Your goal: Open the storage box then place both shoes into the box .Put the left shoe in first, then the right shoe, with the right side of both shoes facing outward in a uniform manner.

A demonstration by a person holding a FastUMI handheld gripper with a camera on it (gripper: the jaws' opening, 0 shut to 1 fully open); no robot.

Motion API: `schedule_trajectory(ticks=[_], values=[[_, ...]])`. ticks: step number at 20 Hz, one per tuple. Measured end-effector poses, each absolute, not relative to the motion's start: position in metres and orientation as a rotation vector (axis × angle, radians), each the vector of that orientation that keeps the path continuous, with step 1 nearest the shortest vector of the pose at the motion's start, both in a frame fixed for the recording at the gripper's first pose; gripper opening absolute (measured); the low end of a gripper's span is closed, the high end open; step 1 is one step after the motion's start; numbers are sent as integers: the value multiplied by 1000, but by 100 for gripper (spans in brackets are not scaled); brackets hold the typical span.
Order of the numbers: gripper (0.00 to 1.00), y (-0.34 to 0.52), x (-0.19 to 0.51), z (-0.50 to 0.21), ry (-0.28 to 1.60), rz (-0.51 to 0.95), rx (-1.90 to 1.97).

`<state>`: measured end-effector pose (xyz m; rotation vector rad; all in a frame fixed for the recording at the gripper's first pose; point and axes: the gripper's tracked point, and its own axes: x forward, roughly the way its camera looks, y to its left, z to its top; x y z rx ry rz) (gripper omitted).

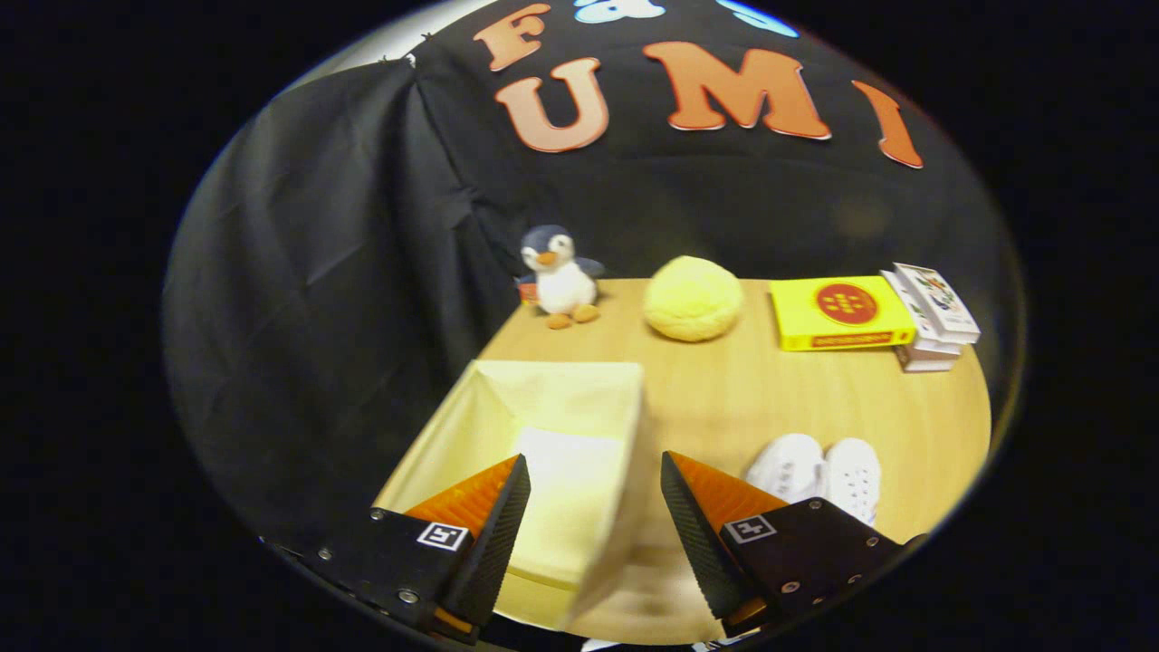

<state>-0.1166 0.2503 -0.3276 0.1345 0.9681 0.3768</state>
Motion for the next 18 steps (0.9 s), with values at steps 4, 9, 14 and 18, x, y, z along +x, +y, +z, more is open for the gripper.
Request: schedule_trajectory(ticks=[4,9,14,18], values=[[84,164,-148,-373,1043,232,122],[76,112,-171,-427,1123,162,79],[58,101,-162,-467,1143,129,23],[35,98,-142,-482,1093,105,-41]])
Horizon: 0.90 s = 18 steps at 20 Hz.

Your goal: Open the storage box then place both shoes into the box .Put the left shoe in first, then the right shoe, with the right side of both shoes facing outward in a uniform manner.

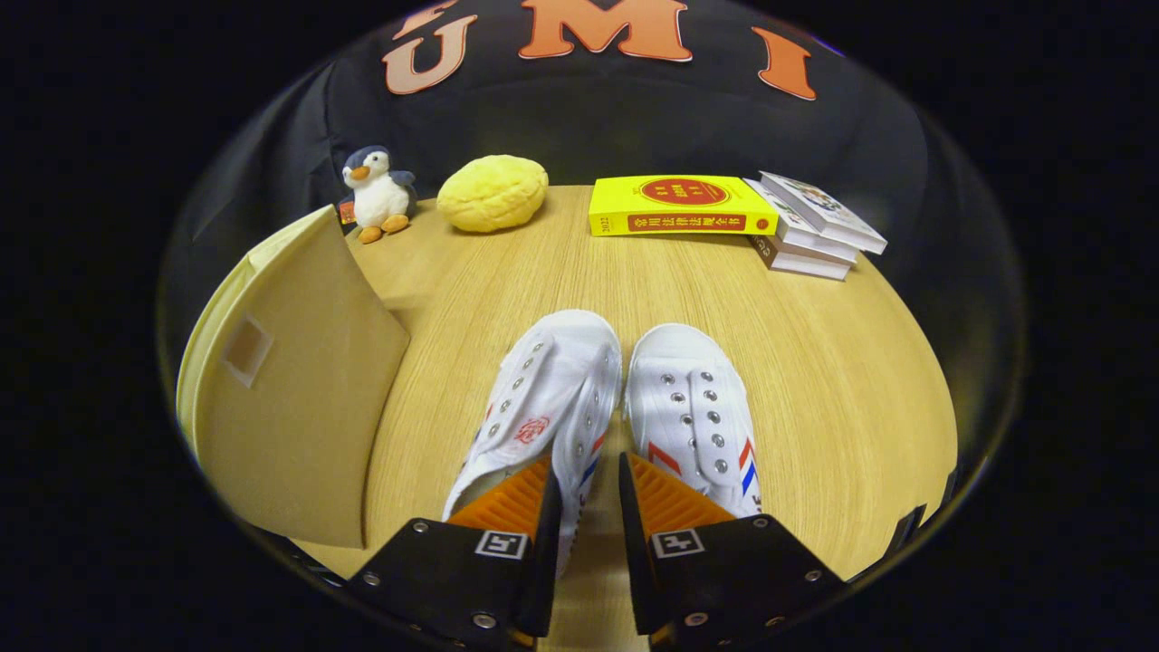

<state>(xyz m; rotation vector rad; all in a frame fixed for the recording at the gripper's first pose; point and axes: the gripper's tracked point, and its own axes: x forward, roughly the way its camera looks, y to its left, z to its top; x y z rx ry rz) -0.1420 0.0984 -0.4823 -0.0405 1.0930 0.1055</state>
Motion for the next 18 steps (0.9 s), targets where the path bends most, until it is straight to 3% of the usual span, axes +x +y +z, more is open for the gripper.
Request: schedule_trajectory(ticks=[4,7,8,10,18], values=[[20,100,-133,-502,1077,93,-93],[17,103,-131,-502,1061,79,-65],[7,104,-130,-501,1069,71,-26],[1,103,-127,-494,1083,61,48],[1,113,-100,-417,983,63,137]])
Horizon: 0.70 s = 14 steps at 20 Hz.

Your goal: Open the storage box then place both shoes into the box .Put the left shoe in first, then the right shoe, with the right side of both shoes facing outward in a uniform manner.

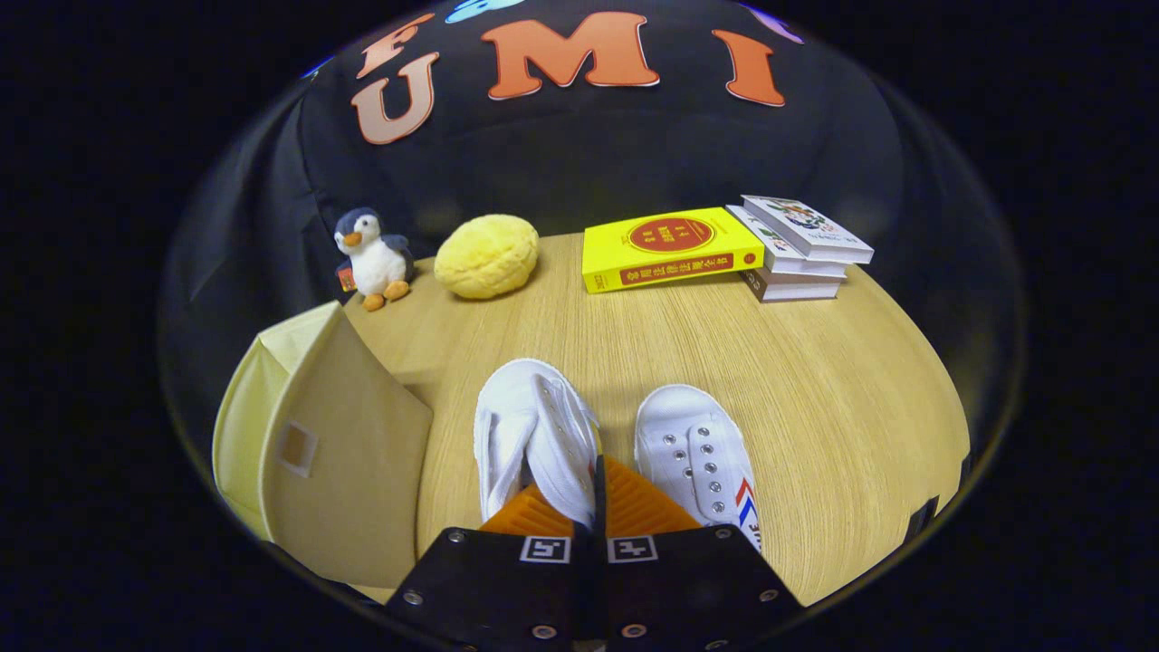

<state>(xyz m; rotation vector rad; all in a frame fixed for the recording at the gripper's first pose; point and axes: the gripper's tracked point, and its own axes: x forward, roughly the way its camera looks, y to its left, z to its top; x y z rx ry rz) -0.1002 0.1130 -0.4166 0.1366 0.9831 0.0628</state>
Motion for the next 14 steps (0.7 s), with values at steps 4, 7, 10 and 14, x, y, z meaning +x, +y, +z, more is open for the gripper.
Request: schedule_trajectory(ticks=[4,7,10,14], values=[[0,133,-79,-357,925,84,173],[0,160,-67,-317,897,113,210],[0,201,-64,-286,890,177,236],[1,267,-73,-273,910,269,240]])
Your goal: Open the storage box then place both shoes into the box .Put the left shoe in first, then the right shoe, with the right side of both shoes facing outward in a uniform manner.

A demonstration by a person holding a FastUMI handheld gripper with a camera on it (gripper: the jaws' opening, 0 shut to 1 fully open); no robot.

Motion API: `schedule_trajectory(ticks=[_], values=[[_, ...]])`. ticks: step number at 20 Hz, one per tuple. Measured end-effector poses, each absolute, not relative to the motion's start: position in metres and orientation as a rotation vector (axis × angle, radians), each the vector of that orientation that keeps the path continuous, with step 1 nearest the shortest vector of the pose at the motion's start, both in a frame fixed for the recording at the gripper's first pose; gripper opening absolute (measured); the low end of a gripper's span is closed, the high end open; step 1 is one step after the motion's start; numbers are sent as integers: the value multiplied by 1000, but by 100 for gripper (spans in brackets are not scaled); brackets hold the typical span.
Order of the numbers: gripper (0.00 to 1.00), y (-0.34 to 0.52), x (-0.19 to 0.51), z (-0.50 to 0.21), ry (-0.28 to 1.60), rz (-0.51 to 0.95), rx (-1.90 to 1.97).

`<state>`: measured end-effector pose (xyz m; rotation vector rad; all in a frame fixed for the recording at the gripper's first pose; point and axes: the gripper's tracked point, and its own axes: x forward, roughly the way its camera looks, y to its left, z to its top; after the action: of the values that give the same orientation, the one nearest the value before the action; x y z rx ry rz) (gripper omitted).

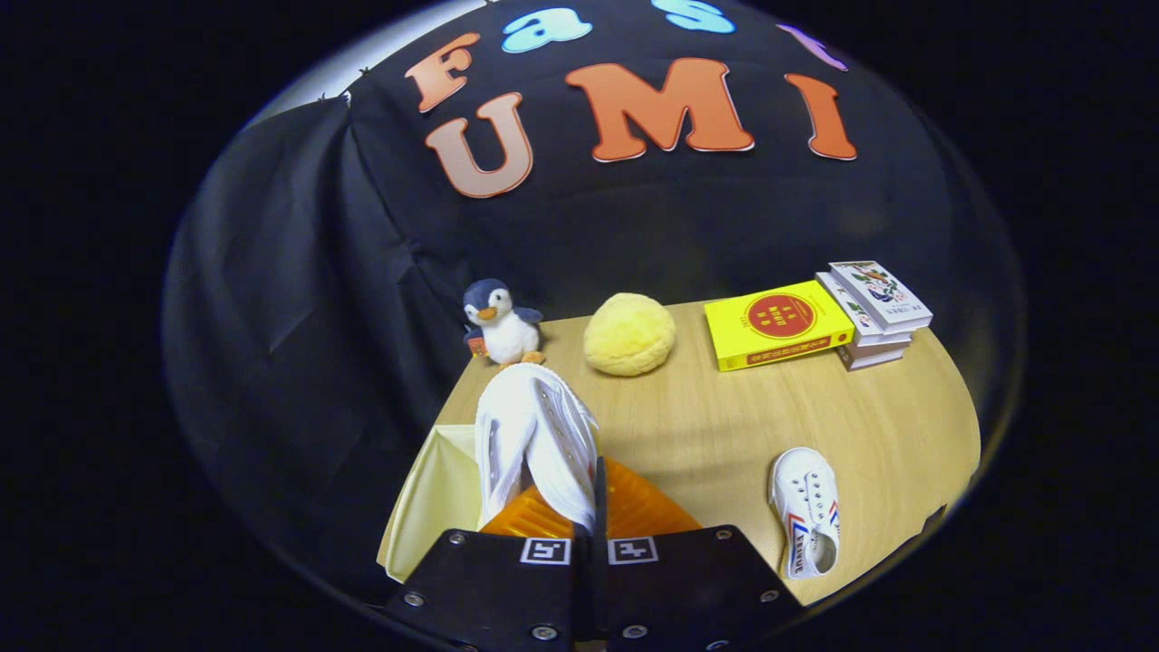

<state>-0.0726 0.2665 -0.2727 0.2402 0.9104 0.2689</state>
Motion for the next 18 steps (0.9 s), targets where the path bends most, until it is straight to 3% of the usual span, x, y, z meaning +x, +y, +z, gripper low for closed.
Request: schedule_trajectory(ticks=[6,18], values=[[1,350,-98,-305,1016,310,214],[5,403,-136,-391,1299,180,217]])
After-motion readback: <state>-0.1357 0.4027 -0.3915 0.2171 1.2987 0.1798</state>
